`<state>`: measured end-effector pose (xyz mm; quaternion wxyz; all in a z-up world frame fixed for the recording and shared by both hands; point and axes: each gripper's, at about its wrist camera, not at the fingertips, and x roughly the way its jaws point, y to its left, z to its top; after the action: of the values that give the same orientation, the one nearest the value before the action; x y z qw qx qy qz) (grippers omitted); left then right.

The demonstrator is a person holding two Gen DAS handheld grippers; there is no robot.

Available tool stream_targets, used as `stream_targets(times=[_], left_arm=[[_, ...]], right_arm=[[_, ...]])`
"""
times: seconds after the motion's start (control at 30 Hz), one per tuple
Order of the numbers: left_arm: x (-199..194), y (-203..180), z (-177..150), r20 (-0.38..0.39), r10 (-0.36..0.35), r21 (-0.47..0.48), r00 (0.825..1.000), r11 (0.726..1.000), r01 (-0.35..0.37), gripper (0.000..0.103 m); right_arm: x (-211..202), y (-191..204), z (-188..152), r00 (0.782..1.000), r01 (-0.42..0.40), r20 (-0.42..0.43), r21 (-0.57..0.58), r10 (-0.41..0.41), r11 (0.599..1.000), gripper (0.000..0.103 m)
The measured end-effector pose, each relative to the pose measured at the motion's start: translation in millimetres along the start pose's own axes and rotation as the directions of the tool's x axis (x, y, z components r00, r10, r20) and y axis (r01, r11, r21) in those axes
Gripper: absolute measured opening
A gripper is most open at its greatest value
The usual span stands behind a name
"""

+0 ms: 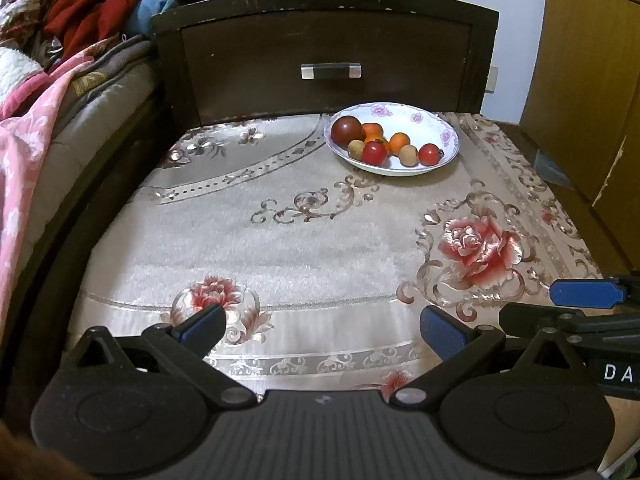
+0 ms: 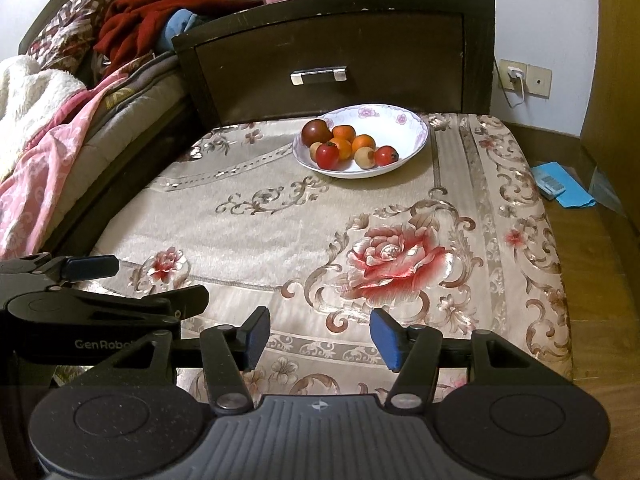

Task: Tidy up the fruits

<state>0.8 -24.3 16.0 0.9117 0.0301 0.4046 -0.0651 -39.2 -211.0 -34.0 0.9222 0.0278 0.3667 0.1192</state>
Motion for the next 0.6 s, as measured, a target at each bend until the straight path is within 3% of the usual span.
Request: stream_targets(times=[0.6], left_arm=[[-0.3, 1.7, -2.8, -0.006, 0.018, 0.004, 1.000, 1.000, -0.018, 0.103]], right_arm=[[3.7, 3.6, -2.5, 1.000, -0.008, -0.015, 0.000, 0.008, 1.000, 0.052]])
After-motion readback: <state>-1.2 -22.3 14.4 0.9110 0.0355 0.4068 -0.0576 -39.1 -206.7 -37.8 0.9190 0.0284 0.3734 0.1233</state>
